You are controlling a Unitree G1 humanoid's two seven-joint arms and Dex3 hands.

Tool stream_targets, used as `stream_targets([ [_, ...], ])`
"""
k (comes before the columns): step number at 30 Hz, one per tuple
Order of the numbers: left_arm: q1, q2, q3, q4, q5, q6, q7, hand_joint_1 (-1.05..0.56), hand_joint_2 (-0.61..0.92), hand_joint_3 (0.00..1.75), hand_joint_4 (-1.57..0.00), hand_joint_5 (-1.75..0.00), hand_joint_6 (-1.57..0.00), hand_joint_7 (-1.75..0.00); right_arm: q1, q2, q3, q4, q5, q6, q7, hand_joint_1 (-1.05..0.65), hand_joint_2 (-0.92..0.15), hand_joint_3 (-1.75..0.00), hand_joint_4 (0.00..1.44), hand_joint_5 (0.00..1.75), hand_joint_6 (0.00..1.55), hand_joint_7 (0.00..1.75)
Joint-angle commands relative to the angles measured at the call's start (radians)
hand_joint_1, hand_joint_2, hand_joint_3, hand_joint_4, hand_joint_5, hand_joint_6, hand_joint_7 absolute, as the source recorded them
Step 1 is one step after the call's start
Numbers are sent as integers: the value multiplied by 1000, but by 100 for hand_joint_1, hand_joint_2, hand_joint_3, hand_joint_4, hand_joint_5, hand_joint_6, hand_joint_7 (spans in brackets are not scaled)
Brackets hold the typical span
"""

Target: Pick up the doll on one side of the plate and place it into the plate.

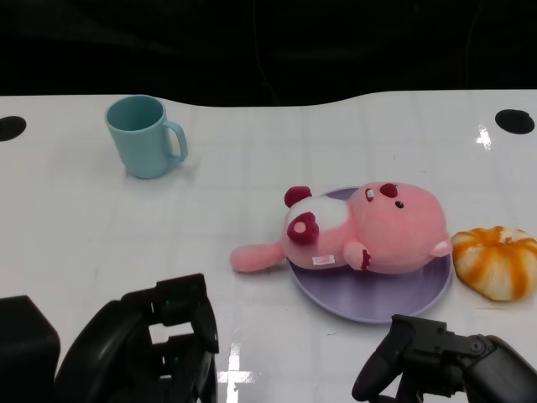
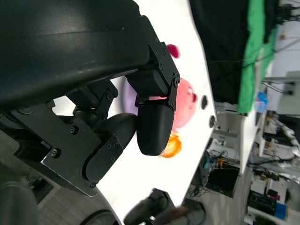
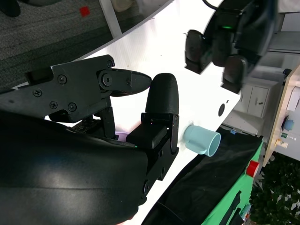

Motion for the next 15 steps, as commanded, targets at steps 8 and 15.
stream_targets([
  [8, -1, 15, 31, 56, -74, 33, -9, -8, 34, 154, -96, -175, -79, -171, 13, -1, -10, 4, 6, -19, -8, -27, -92, -35, 68, 157, 61, 130],
  [15, -1, 29, 22, 45, -77, 52, -3, -10, 34, 153, -96, -175, -79, -172, 18, -3, -15, 4, 4, -25, -7, -27, -92, -35, 66, 158, 60, 129],
])
